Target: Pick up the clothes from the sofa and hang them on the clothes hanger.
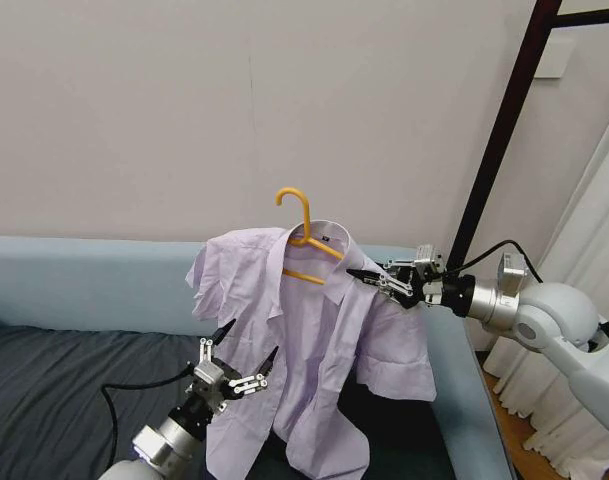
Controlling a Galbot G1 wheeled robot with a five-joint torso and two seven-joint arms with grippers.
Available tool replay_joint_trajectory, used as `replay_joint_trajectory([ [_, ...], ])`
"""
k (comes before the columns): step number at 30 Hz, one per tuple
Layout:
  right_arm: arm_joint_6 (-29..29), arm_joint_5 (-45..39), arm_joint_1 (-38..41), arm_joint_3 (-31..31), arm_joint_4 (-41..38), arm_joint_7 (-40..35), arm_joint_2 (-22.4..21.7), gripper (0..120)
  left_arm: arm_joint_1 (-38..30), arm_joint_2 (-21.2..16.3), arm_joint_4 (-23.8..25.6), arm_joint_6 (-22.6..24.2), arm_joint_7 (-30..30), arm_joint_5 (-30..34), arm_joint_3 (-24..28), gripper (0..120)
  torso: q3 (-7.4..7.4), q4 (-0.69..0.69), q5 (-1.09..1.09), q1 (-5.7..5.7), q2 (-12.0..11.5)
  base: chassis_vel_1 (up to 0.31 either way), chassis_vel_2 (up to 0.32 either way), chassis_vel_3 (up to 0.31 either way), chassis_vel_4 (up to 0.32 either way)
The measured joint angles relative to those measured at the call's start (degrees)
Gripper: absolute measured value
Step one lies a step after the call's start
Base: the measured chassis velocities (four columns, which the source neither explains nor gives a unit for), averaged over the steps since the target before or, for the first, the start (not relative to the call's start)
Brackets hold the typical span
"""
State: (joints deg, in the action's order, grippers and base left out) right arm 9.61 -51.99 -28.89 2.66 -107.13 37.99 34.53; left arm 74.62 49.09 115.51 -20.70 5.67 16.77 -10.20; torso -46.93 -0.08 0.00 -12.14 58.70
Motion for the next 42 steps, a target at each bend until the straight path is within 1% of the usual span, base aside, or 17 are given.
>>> replay_joint_trajectory([
  [4,0.01,-0.70,0.09,-0.18,-0.58,0.00,-0.47,8,-2.63,1.38,-0.47,0.12,1.04,-0.33,1.41,99,0.00,-0.02,0.00,0.00,0.00,0.000,0.000,0.000,0.000],
  [8,-0.01,-1.01,-0.09,-0.30,-1.11,0.09,-0.51,8,-4.56,2.16,-0.68,1.09,1.73,0.26,2.51,95,0.00,-0.02,-0.01,0.00,0.00,0.000,0.000,0.000,0.000],
  [10,-0.14,-1.02,-0.40,-0.36,-1.15,0.21,-0.46,8,-5.22,2.32,-0.68,1.34,1.74,1.08,3.06,88,0.00,0.00,0.00,0.00,0.00,0.000,0.000,0.000,0.000],
  [12,-0.25,-0.94,-0.83,-0.40,-1.11,0.25,-0.42,7,-5.64,2.40,-0.58,1.35,1.68,1.71,3.57,77,0.00,0.00,-0.01,0.00,0.00,0.000,0.000,0.000,0.000],
  [13,-0.25,-0.94,-0.83,-0.40,-1.11,0.25,-0.42,7,-5.64,2.40,-0.58,1.35,1.68,1.71,3.57,77,0.00,0.00,-0.01,0.00,0.00,0.000,0.000,0.000,0.000],
  [14,-0.32,-0.89,-1.01,-0.40,-1.04,0.26,-0.38,8,-5.76,2.48,-0.54,1.35,1.66,1.84,3.70,75,0.00,-0.01,0.00,0.00,0.00,0.000,0.000,0.000,0.000],
  [17,-0.43,-0.80,-1.74,-0.41,-0.67,0.26,-0.14,8,-6.44,2.93,-0.58,1.36,1.63,1.89,4.17,59,0.00,-0.01,0.00,0.00,0.00,0.000,0.000,0.000,0.000],
  [18,-0.47,-0.76,-1.95,-0.41,-0.61,0.26,-0.01,8,-6.69,3.14,-0.65,1.36,1.63,1.88,4.34,56,0.00,0.00,-0.01,0.00,0.00,0.000,0.000,0.000,0.000],
  [19,-0.47,-0.76,-1.95,-0.41,-0.61,0.26,-0.01,8,-6.69,3.14,-0.65,1.36,1.63,1.88,4.34,56,0.00,0.00,-0.01,0.00,0.00,0.000,0.000,0.000,0.000],
  [23,-0.86,0.31,-2.73,-0.44,-0.03,0.30,0.66,8,-7.26,3.77,-0.80,1.27,1.96,1.84,4.73,37,-0.01,-0.01,-0.01,0.00,0.00,0.000,0.000,0.000,0.000],
  [24,-0.86,0.31,-2.73,-0.44,-0.03,0.30,0.66,8,-7.26,3.77,-0.80,1.27,1.96,1.84,4.73,37,-0.01,-0.01,-0.01,0.00,0.00,0.000,0.000,0.000,0.000],
  [28,-1.14,1.75,-3.48,-0.67,0.23,0.30,1.27,8,-8.21,3.84,-0.74,1.12,3.09,2.15,4.74,19,-0.01,0.00,-0.01,0.00,-0.01,0.000,0.000,0.000,0.000],
  [29,-1.23,2.18,-3.55,-0.78,0.28,0.32,1.33,8,-8.66,3.82,-0.65,1.11,3.22,2.43,4.71,16,-0.01,0.00,-0.01,0.00,-0.01,0.000,0.000,0.000,0.000],
  [30,-1.23,2.18,-3.55,-0.78,0.28,0.32,1.33,8,-8.66,3.82,-0.65,1.11,3.22,2.43,4.71,16,-0.01,0.00,-0.01,0.00,-0.01,0.000,0.000,0.000,0.000],
  [34,-1.33,4.00,-3.62,-1.31,0.68,0.33,1.49,8,-10.87,3.28,0.09,1.51,3.41,4.19,4.10,0,-0.01,-0.01,-0.01,0.00,-0.01,0.000,0.000,0.000,0.000],
  [39,-1.42,6.91,-3.81,-1.39,1.22,0.54,1.51,8,-12.14,2.06,0.98,3.12,3.38,5.55,2.76,0,-0.01,-0.01,-0.01,-0.01,-0.01,0.000,0.000,0.000,0.000],
  [42,-1.55,7.94,-4.23,-1.13,1.50,0.90,1.56,8,-12.38,-0.19,2.44,6.06,3.33,6.94,0.57,0,-0.01,-0.01,-0.01,-0.01,-0.01,0.000,0.000,0.000,0.000],
])
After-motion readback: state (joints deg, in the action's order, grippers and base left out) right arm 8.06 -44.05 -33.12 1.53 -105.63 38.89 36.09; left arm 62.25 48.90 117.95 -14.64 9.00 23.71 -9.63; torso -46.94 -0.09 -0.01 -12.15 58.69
